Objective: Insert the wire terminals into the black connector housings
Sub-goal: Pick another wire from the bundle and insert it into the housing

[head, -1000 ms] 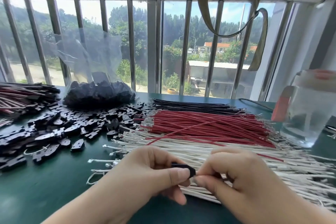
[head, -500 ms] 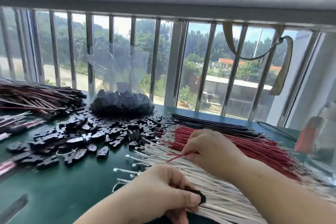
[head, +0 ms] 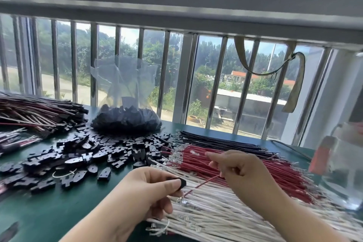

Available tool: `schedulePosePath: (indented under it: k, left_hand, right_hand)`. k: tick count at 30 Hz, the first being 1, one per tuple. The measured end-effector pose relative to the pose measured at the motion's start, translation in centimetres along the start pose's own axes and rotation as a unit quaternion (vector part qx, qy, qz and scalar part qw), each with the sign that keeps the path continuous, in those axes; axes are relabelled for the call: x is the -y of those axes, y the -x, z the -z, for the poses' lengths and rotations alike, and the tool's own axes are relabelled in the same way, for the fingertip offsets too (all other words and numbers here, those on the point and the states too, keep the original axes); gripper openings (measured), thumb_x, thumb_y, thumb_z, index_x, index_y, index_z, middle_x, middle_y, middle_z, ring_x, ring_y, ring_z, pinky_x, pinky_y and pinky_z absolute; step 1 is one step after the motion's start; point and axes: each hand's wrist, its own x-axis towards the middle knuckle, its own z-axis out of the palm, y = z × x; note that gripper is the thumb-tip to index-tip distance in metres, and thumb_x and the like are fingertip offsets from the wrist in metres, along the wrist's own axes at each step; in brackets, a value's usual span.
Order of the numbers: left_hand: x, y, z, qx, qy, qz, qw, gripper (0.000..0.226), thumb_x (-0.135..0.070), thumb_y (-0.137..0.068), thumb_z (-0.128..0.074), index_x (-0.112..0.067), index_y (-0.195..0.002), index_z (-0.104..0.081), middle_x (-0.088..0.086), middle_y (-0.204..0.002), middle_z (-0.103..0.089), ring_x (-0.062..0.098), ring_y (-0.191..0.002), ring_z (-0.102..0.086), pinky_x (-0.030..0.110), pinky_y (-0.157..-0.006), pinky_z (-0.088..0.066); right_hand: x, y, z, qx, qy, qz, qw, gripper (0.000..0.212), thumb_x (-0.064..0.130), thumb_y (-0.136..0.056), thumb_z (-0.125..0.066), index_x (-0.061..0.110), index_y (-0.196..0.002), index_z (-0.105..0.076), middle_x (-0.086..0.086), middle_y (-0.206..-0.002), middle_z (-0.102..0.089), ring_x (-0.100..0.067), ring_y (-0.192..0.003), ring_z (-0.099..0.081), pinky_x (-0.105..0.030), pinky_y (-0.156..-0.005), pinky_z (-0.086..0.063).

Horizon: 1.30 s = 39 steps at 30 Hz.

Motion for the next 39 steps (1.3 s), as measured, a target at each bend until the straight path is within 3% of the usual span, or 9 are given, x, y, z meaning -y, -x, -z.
schedulePosePath:
  k: [5, 8, 11, 16, 20, 26, 30, 36, 39]
  left_hand:
    - [0.2, -0.4, 0.6, 0.038, -0.076, -0.007, 0.996, 0.038, -0.031, -0.050, -0.089, -0.013, -0.082, -0.076, 0.023, -0.084, -0.072, 0.019, -0.047, -0.058, 0.022, -0.042, -0.043]
    - [0.5, -0.6, 1.2, 0.056, -0.093, 0.006, 0.994, 0.058, -0.040, -0.037, -0.093, -0.013, -0.086, -0.076, 0.026, -0.092, -0.071, 0.020, -0.052, -0.062, 0.024, -0.049, -0.048]
    - [0.4, -0.7, 1.4, 0.076, -0.101, 0.018, 0.992, 0.066, -0.043, -0.030, -0.095, -0.015, -0.087, -0.076, 0.025, -0.093, -0.071, 0.020, -0.054, -0.062, 0.025, -0.052, -0.049]
    - [0.0, -0.5, 1.0, 0.090, -0.088, 0.005, 0.992, 0.071, -0.044, -0.025, -0.095, -0.013, -0.086, -0.077, 0.019, -0.090, -0.073, 0.018, -0.049, -0.062, 0.021, -0.045, -0.047]
    - [-0.1, -0.3, 0.8, 0.091, -0.063, 0.003, 0.994, 0.068, -0.042, -0.028, -0.094, -0.012, -0.086, -0.076, 0.018, -0.088, -0.074, 0.017, -0.045, -0.060, 0.020, -0.042, -0.045]
    - [-0.1, -0.2, 0.2, 0.059, -0.013, 0.009, 0.998, 0.025, -0.017, -0.054, -0.080, -0.006, -0.076, -0.076, 0.023, -0.078, -0.072, 0.019, -0.035, -0.053, 0.017, -0.031, -0.037]
    - [-0.3, 0.0, 0.0, 0.044, -0.011, 0.011, 0.999, 0.024, -0.009, -0.055, -0.088, -0.003, -0.075, -0.075, 0.024, -0.077, -0.071, 0.019, -0.034, -0.051, 0.017, -0.030, -0.036]
    - [-0.2, 0.0, 0.0, 0.048, -0.026, 0.015, 0.998, 0.034, -0.019, -0.049, -0.092, -0.005, -0.075, -0.076, 0.021, -0.080, -0.072, 0.017, -0.037, -0.053, 0.018, -0.032, -0.037]
    - [-0.2, 0.0, 0.2, 0.054, -0.015, 0.021, 0.998, 0.028, -0.020, -0.052, -0.082, -0.005, -0.075, -0.076, 0.021, -0.080, -0.072, 0.017, -0.038, -0.053, 0.018, -0.033, -0.036]
  right_hand:
    - [1.0, 1.3, 0.5, 0.060, 0.015, -0.024, 0.998, 0.009, 0.049, -0.071, -0.072, 0.056, -0.076, -0.069, 0.025, -0.082, -0.065, 0.002, -0.071, -0.058, -0.014, -0.061, -0.045]
    - [1.0, 1.3, 0.2, 0.045, 0.029, -0.012, 0.998, 0.004, 0.053, -0.071, -0.070, 0.052, -0.075, -0.068, 0.029, -0.082, -0.063, 0.003, -0.074, -0.058, -0.017, -0.063, -0.046]
    - [1.2, 1.5, 0.0, 0.051, 0.044, 0.020, 0.998, 0.017, 0.063, -0.071, -0.060, 0.047, -0.070, -0.065, 0.030, -0.079, -0.061, 0.005, -0.079, -0.056, -0.015, -0.066, -0.042]
    - [1.5, 1.8, -0.5, 0.030, 0.032, 0.046, 0.998, 0.019, 0.058, -0.073, -0.062, 0.040, -0.075, -0.066, 0.028, -0.079, -0.063, 0.002, -0.086, -0.054, -0.028, -0.087, -0.041]
    - [1.8, 1.8, -0.6, 0.030, 0.004, 0.038, 0.999, 0.009, 0.049, -0.074, -0.070, 0.042, -0.079, -0.068, 0.027, -0.080, -0.064, 0.002, -0.088, -0.056, -0.032, -0.090, -0.041]
    - [2.3, 2.1, -0.5, 0.009, -0.022, 0.028, 0.999, 0.004, 0.042, -0.073, -0.074, 0.041, -0.076, -0.072, 0.028, -0.079, -0.063, 0.003, -0.087, -0.057, -0.029, -0.089, -0.042]
    - [2.4, 2.3, -0.6, -0.001, -0.020, 0.030, 0.999, 0.004, 0.040, -0.073, -0.075, 0.040, -0.075, -0.072, 0.028, -0.079, -0.063, 0.003, -0.087, -0.057, -0.030, -0.090, -0.041]
    - [2.4, 2.4, -0.9, -0.029, 0.006, 0.058, 0.998, 0.006, 0.040, -0.073, -0.074, 0.042, -0.077, -0.071, 0.027, -0.079, -0.062, 0.000, -0.086, -0.057, -0.026, -0.085, -0.041]
    - [2.3, 2.6, -1.0, -0.043, 0.053, 0.103, 0.992, 0.006, 0.045, -0.073, -0.071, 0.041, -0.078, -0.070, 0.023, -0.078, -0.062, -0.005, -0.081, -0.057, -0.029, -0.084, -0.041]
